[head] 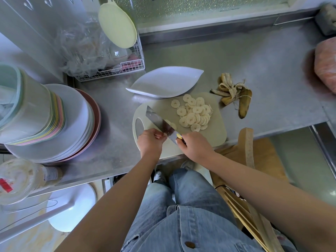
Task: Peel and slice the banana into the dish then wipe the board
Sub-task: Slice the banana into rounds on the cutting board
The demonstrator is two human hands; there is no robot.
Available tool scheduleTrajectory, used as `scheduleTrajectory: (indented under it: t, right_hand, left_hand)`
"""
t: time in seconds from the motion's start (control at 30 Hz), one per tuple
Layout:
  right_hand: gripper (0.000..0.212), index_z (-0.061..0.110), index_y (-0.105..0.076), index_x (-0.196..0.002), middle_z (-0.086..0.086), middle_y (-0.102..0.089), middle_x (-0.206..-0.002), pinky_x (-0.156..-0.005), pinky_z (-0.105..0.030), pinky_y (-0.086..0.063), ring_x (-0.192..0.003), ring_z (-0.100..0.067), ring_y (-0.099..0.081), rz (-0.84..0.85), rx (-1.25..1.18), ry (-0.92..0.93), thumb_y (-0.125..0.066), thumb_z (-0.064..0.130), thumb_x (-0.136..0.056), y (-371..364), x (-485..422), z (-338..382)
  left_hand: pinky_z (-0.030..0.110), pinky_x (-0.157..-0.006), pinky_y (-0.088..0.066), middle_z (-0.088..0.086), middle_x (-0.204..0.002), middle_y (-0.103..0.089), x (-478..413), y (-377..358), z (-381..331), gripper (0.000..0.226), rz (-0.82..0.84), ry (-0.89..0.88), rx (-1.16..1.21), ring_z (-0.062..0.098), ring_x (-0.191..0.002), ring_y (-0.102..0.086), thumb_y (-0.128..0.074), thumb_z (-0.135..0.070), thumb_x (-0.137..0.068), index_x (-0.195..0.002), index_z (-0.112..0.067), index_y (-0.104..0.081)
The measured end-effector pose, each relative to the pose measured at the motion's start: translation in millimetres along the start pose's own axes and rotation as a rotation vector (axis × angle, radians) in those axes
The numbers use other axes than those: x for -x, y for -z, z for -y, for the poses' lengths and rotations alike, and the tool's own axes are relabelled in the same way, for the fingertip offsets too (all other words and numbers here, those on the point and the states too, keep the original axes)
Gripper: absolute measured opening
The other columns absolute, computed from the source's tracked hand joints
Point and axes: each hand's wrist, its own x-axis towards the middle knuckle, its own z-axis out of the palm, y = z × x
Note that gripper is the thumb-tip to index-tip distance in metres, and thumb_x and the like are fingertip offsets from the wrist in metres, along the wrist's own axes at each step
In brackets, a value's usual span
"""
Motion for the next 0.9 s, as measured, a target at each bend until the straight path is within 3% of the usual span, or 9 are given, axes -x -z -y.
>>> scheduleTrajectory:
  t: [0.13,0.37,0.6,0.8,0.9]
  right_hand:
    - [0.038,0.011,-0.038,-0.062,0.006,-0.028,-0.048,-0.044,-0.024,-0.017,-0.047,-0.018,-0.035,-0.025,-0.03,0.024,-0.049,0.023,-0.096,4.5,1.9,-1.5]
    - [0.038,0.01,-0.04,-0.062,0.007,-0.027,-0.048,-0.044,-0.029,-0.018,-0.048,-0.02,-0.037,-0.032,-0.028,0.048,-0.05,0.024,-0.096,3.9,3.3,-2.7]
    - [0.048,0.022,-0.022,-0.056,0.005,-0.027,-0.05,-0.044,-0.027,-0.015,-0.053,-0.023,-0.037,0.012,-0.006,0.022,-0.048,0.024,-0.096,1.3,-0.4,-0.4]
    - [0.048,0.022,-0.019,-0.057,0.003,-0.026,-0.053,-0.057,-0.033,-0.023,-0.061,-0.026,-0.037,0.077,0.028,-0.032,-0.045,0.026,-0.097,-6.6,-3.6,3.9]
    - [0.049,0.022,-0.019,-0.056,0.003,-0.025,-0.051,-0.047,-0.033,-0.016,-0.056,-0.024,-0.034,0.052,-0.002,-0.018,-0.047,0.024,-0.096,-3.9,-3.9,2.5]
  left_hand:
    - [0.019,-0.067,-0.043,-0.003,-0.083,-0.073,0.2,1.4,1.1,0.007,0.007,-0.003,-0.005,0.014,-0.082,-0.066,-0.076,-0.02,-0.08,-0.083,-0.014,-0.074]
    - [0.02,-0.071,-0.046,-0.002,-0.084,-0.073,-0.1,1.3,1.8,0.006,0.002,-0.011,-0.024,0.015,-0.083,-0.066,-0.076,-0.019,-0.08,-0.082,-0.015,-0.073]
    - [0.024,-0.072,-0.046,0.001,-0.086,-0.074,-1.0,0.0,2.4,0.007,-0.003,-0.021,-0.05,0.019,-0.086,-0.067,-0.074,-0.019,-0.081,-0.084,-0.013,-0.074]
    - [0.028,-0.075,-0.048,0.002,-0.089,-0.075,-2.3,-1.7,3.6,0.011,-0.025,-0.044,-0.087,0.021,-0.087,-0.066,-0.074,-0.023,-0.081,-0.084,-0.013,-0.074]
    - [0.027,-0.074,-0.048,0.001,-0.087,-0.074,-3.8,-2.6,5.1,0.01,-0.024,-0.047,-0.079,0.019,-0.086,-0.066,-0.074,-0.023,-0.081,-0.083,-0.014,-0.074]
